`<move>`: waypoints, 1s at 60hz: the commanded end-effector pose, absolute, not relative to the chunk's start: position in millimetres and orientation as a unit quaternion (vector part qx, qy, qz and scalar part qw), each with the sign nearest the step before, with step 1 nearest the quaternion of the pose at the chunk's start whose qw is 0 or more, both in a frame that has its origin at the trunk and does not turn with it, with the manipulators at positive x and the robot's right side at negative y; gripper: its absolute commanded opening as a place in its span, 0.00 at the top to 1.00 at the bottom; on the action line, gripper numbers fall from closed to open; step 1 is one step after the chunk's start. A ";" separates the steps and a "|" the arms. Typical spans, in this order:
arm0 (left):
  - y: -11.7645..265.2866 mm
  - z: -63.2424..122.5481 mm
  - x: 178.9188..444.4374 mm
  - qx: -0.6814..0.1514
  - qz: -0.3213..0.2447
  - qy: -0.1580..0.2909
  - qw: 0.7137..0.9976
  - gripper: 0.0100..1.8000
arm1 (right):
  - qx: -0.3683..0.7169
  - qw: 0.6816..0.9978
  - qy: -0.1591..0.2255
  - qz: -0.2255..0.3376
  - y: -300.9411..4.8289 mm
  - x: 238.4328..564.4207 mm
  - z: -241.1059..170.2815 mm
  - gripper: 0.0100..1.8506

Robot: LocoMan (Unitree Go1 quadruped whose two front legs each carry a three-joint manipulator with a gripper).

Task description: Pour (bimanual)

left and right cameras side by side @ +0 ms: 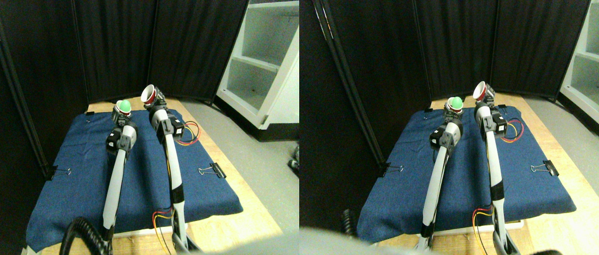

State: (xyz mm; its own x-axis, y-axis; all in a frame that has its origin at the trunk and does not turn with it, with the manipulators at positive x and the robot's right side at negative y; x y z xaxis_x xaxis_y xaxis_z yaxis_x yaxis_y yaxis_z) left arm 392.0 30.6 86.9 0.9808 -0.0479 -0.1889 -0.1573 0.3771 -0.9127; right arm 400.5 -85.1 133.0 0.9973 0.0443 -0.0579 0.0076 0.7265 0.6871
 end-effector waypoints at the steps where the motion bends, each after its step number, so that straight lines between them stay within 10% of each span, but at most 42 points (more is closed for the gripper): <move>1: 39.5 86.4 396.2 -0.563 0.034 0.071 0.822 0.82 | 0.455 0.890 0.011 0.002 -94.3 404.3 125.0 0.83; 21: 71.3 46.6 402.5 -0.576 0.066 0.039 0.814 0.82 | 0.646 0.761 0.000 -0.057 -108.1 401.1 63.2 0.83; 60: 89.8 -10.0 424.6 -0.593 0.121 0.028 0.795 0.82 | 0.614 0.779 0.007 -0.128 -129.3 416.3 15.7 0.83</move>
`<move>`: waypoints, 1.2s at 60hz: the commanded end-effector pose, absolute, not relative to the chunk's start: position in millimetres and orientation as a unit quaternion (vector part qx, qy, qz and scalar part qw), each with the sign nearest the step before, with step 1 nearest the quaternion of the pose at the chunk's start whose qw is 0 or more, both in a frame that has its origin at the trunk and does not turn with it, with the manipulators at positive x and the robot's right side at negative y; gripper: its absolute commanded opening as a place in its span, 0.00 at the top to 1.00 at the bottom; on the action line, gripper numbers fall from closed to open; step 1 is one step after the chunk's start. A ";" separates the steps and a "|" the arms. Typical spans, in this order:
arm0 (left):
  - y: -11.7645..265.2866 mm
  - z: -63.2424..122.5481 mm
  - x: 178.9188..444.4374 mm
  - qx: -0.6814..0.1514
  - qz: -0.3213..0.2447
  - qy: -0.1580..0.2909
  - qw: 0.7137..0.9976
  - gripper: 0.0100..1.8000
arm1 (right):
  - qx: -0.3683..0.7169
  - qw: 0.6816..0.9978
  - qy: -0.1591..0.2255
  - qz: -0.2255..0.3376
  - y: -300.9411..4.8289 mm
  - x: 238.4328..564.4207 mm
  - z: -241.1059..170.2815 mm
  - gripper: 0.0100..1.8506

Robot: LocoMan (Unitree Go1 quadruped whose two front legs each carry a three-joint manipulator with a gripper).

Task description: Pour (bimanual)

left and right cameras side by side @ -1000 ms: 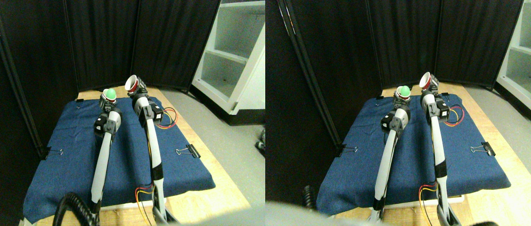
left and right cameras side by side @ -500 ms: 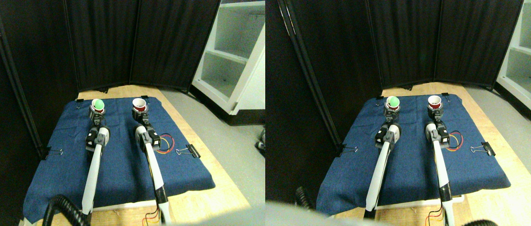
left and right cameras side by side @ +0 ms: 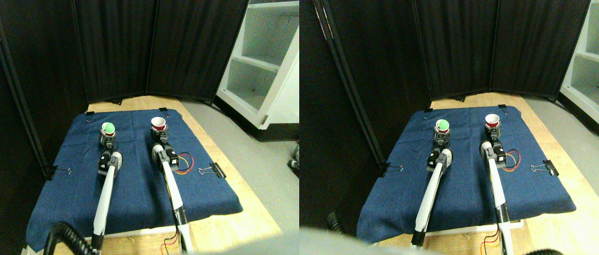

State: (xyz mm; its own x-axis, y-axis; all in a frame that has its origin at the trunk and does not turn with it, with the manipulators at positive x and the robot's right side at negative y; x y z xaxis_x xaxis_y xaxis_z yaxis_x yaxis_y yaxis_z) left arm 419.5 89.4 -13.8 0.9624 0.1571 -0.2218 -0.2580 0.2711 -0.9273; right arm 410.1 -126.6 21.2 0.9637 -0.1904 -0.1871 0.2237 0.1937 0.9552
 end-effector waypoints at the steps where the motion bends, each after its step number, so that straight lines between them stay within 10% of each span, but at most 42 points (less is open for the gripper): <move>1: 89.8 -10.0 424.6 -0.593 0.121 0.028 0.795 0.82 | 0.614 0.779 0.007 -0.128 -129.3 416.3 15.7 0.83; 66: 83.7 -34.4 431.7 -0.588 0.178 0.004 0.789 0.82 | 0.685 0.713 0.016 -0.148 -121.2 423.1 -11.3 0.83; 72: 84.9 -32.9 429.3 -0.567 0.183 0.015 0.803 0.51 | 0.685 0.712 0.018 -0.152 -120.6 422.7 -10.3 0.83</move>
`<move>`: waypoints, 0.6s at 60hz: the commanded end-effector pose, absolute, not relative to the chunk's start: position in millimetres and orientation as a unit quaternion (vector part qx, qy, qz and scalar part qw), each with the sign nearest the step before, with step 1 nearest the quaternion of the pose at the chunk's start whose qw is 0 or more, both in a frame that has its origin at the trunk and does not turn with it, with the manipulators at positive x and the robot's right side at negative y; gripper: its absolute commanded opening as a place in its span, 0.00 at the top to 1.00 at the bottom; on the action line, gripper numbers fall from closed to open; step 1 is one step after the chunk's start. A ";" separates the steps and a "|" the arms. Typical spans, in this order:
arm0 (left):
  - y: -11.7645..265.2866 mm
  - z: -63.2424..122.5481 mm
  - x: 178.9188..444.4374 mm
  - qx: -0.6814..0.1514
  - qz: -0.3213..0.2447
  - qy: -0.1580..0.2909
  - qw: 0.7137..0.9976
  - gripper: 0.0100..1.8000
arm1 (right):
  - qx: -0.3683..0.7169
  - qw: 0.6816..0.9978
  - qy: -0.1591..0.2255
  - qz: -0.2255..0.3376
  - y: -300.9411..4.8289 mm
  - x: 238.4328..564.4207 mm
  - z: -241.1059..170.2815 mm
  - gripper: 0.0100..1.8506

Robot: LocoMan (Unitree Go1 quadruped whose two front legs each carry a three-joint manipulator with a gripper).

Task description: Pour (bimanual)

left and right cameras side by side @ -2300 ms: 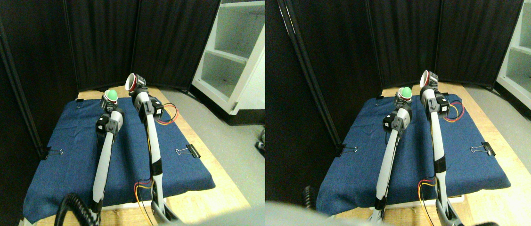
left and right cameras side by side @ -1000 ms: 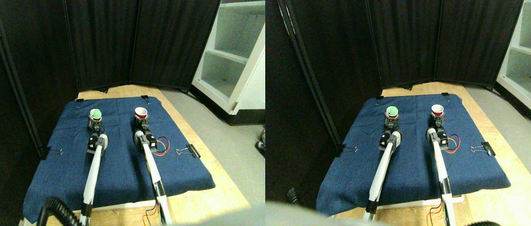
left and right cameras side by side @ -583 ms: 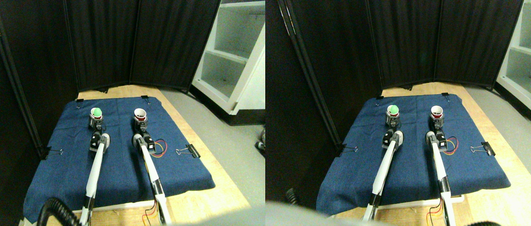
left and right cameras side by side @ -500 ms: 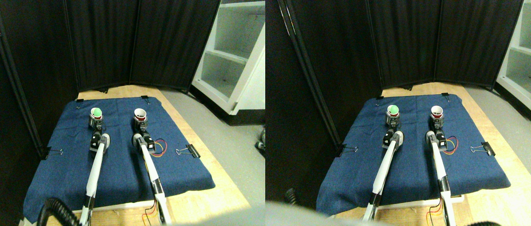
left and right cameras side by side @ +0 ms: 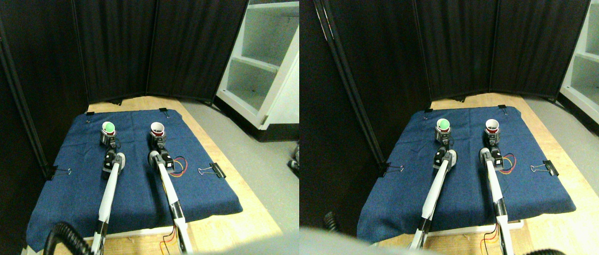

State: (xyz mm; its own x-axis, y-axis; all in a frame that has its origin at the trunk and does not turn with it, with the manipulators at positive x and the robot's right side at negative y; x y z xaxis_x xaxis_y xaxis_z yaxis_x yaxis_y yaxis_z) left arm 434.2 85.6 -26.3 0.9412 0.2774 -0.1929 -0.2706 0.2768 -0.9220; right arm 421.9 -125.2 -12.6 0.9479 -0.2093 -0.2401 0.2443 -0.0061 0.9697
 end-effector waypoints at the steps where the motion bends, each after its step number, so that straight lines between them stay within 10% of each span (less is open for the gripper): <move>1: 84.6 -32.3 428.4 -0.567 0.184 0.015 0.802 0.48 | 0.685 0.713 0.018 -0.151 -120.6 422.7 -10.3 0.83; 6: 85.7 -31.9 427.0 -0.562 0.176 0.032 0.808 0.25 | 0.690 0.706 0.031 -0.159 -120.5 421.6 -9.8 0.79; 19: 87.2 -26.3 428.5 -0.543 0.156 0.072 0.822 0.00 | 0.713 0.677 0.110 -0.144 -125.0 417.9 -8.4 0.19; 36: 83.3 -11.1 417.4 -0.521 0.114 0.076 0.842 0.02 | 0.709 0.688 0.101 -0.116 -125.1 405.6 3.9 0.17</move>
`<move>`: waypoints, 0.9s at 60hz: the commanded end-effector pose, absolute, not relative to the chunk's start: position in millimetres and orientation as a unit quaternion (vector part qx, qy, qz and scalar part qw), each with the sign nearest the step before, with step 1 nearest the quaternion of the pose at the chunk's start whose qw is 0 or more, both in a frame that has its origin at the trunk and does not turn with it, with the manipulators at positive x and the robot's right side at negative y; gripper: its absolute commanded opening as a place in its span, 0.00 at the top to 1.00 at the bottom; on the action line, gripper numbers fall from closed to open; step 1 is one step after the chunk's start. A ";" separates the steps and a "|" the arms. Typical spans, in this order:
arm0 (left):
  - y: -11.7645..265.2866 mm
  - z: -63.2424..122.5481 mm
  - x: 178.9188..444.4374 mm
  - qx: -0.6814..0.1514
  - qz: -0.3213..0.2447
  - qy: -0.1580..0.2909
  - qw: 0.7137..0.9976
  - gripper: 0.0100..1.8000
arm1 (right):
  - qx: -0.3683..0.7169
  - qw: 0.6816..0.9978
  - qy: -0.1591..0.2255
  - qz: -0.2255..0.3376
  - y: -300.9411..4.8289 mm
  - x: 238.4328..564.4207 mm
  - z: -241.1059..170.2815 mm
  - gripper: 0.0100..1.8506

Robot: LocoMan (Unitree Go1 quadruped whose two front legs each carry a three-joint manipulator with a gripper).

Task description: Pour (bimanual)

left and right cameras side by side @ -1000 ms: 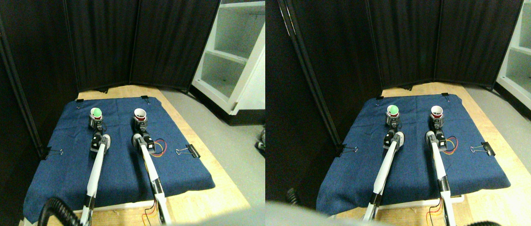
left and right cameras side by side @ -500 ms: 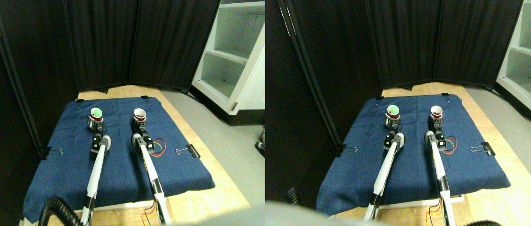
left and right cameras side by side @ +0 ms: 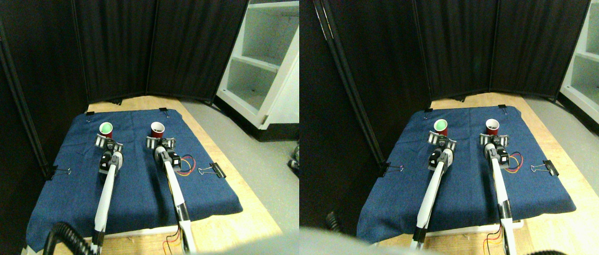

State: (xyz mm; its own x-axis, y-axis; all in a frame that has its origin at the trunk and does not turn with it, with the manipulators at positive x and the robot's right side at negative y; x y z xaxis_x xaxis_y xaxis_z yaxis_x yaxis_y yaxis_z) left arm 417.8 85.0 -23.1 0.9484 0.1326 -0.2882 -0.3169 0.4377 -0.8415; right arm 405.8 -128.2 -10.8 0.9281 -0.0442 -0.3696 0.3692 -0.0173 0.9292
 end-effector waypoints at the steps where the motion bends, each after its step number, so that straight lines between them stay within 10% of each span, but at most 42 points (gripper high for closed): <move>1: 82.9 -9.4 416.2 -0.519 0.112 0.076 0.844 0.02 | 0.712 0.686 0.098 -0.113 -125.0 404.4 5.8 0.16; 35: 72.7 71.0 367.9 -0.464 -0.029 0.065 0.883 0.21 | 0.686 0.725 0.063 0.002 -107.7 358.4 82.2 0.18; 43: 77.0 91.5 359.6 -0.215 -0.130 0.021 0.968 0.00 | 0.674 0.737 0.045 0.027 -107.3 352.5 94.0 0.20; 54: 73.4 110.0 350.5 -0.056 -0.213 -0.077 0.972 0.03 | 0.657 0.753 0.004 0.047 -107.0 344.3 109.8 0.20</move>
